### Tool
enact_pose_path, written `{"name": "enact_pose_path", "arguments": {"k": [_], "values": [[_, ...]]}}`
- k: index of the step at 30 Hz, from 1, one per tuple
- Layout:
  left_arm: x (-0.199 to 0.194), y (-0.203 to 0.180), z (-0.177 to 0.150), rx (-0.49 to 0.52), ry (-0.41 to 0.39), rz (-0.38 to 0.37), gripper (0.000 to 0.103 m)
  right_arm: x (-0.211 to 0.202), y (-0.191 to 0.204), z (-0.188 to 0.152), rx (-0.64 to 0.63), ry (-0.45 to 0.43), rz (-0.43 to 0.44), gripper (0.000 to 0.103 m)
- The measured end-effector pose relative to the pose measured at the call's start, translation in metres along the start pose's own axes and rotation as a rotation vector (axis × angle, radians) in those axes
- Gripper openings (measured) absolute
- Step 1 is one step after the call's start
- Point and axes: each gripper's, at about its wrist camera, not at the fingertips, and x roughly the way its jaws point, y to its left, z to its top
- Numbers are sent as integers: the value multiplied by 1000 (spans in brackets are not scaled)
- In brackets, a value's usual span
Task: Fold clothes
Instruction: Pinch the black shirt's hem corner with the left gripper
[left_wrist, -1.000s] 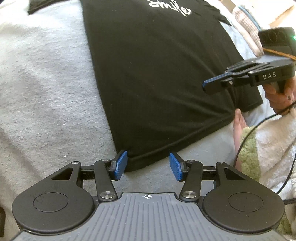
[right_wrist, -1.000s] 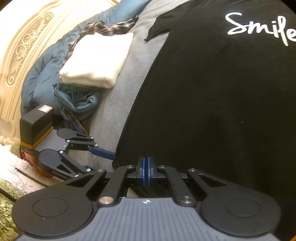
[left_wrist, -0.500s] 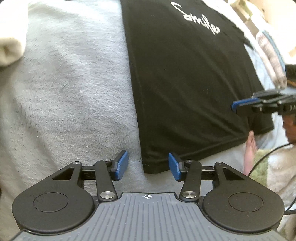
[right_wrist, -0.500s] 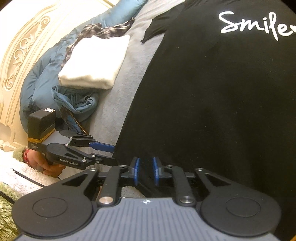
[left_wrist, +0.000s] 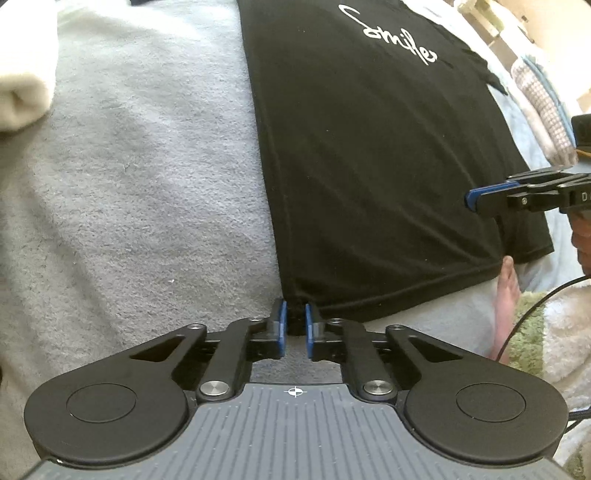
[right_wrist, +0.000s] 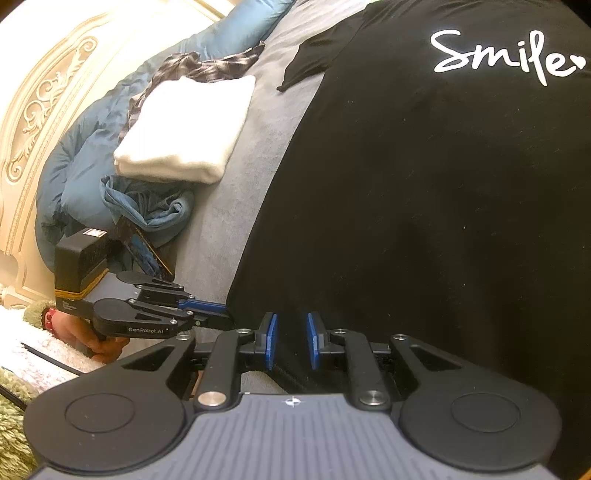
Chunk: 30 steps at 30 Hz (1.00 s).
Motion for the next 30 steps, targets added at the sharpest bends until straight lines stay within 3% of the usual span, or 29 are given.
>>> {"name": "enact_pose_path", "arguments": {"k": [11,16,28,30], "values": [[2,-10,1,39,29,20,3,-1,-7,-1,-20,13,-11,19],[5,-14,1,59,48,29,3,7,3,-5,-145,63,-51,19],[15,-15,3,83,67,34,5,44,13,-70,-334,404,99,18],[15,-16,4,88,70,35,5,42,10,-73,-322,407,105,18]]}}
